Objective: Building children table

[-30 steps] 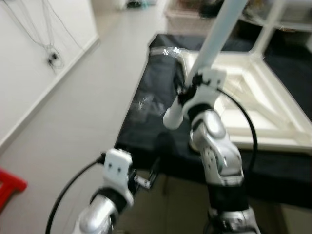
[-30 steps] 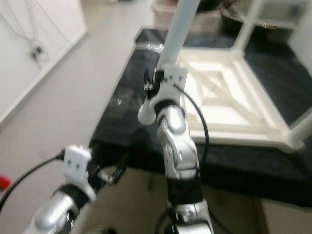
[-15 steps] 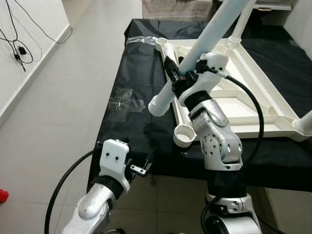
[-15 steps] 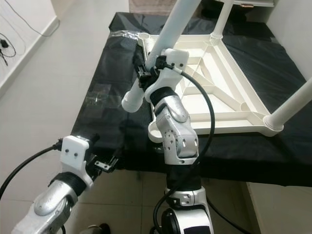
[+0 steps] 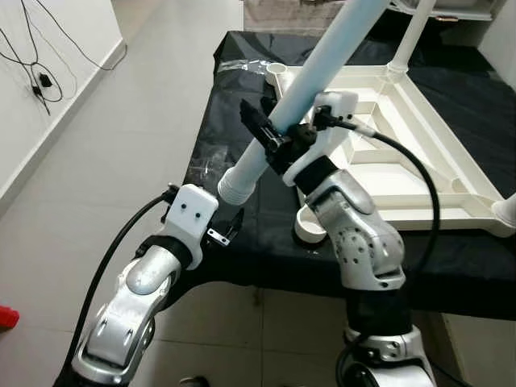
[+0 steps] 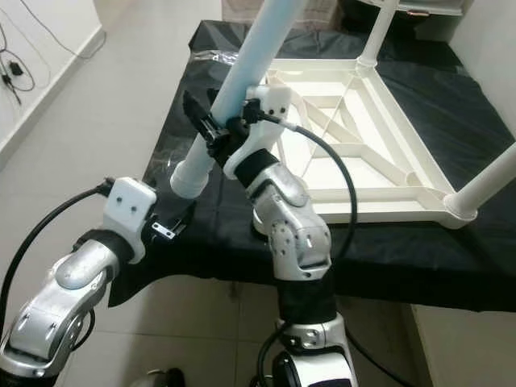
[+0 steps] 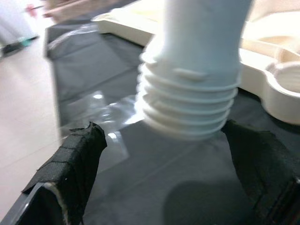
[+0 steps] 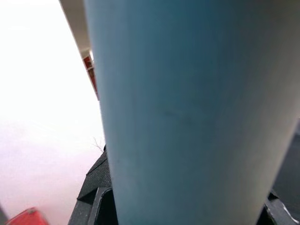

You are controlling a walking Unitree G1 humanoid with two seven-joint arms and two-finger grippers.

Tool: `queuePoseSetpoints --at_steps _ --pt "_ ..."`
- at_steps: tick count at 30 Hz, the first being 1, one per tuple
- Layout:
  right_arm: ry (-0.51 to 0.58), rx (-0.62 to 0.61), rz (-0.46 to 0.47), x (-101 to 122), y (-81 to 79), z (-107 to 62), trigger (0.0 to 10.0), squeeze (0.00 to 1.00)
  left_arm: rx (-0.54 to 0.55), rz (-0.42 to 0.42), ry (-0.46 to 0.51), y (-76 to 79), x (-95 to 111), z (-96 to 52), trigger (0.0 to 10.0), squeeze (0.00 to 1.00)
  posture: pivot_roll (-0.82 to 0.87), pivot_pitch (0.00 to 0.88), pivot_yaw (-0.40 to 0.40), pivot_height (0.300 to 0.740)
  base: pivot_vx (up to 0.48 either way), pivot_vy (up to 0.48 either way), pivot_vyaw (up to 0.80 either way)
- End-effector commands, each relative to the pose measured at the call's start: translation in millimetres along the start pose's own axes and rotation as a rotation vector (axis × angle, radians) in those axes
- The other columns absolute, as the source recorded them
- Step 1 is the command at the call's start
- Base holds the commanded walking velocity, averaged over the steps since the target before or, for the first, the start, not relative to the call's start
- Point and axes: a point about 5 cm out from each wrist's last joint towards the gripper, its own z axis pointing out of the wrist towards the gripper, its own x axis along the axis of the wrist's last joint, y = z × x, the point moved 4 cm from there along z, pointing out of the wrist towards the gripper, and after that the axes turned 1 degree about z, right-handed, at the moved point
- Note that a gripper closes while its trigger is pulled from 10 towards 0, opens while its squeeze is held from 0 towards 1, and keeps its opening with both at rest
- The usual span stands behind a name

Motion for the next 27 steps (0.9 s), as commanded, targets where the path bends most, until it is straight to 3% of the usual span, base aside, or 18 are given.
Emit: queuePoseSetpoints --at_steps 1,7,10,18,19,21,22,27 --pt "-0.001 0.051 0.018 -0.2 -9.7 -1.9 10.0 0.00 -0.026 0.026 0.000 5.4 -1.9 6.4 10.0 0.00 0.07 0.149 -0.061 0.740 0.000 0.000 0.00" --pt "-0.015 0.063 0.033 -4.5 -12.9 -3.3 10.0 0.00 -0.038 0.029 0.015 8.5 0.5 14.5 10.0 0.00 0.06 0.145 -0.060 0.740 0.000 0.000 0.00" --pt "-0.039 0.089 0.051 -11.9 -20.7 -5.3 10.0 0.00 -0.079 0.025 0.036 19.9 4.5 26.5 10.0 0.00 0.06 0.147 -0.058 0.740 0.000 0.000 0.00" --pt "-0.063 0.109 0.039 -18.1 -26.2 -7.3 10.0 0.00 -0.122 0.008 0.049 32.3 5.7 32.2 10.0 0.00 0.06 0.149 -0.057 0.740 0.000 0.000 0.00" --pt "-0.063 0.109 0.038 -18.2 -26.2 -7.4 10.0 0.00 -0.125 0.007 0.044 33.9 4.1 32.1 2.1 0.00 0.06 0.151 -0.055 0.740 0.000 0.000 0.00" --pt "-0.064 0.109 0.037 -18.1 -26.1 -7.4 10.0 0.00 -0.127 0.007 0.040 34.9 3.0 32.0 2.1 0.00 0.06 0.151 -0.055 0.740 0.000 0.000 0.00" --pt "-0.065 0.109 0.036 -17.6 -26.1 -7.4 10.0 0.00 -0.130 0.009 0.031 36.7 -0.6 31.9 0.0 0.00 0.06 0.152 -0.055 0.740 0.000 0.000 0.00" --pt "-0.063 0.109 0.032 -16.0 -26.1 -6.7 10.0 0.00 -0.136 0.012 0.019 37.7 -6.2 31.0 0.0 0.00 0.06 0.151 -0.057 0.740 0.000 0.000 0.00"
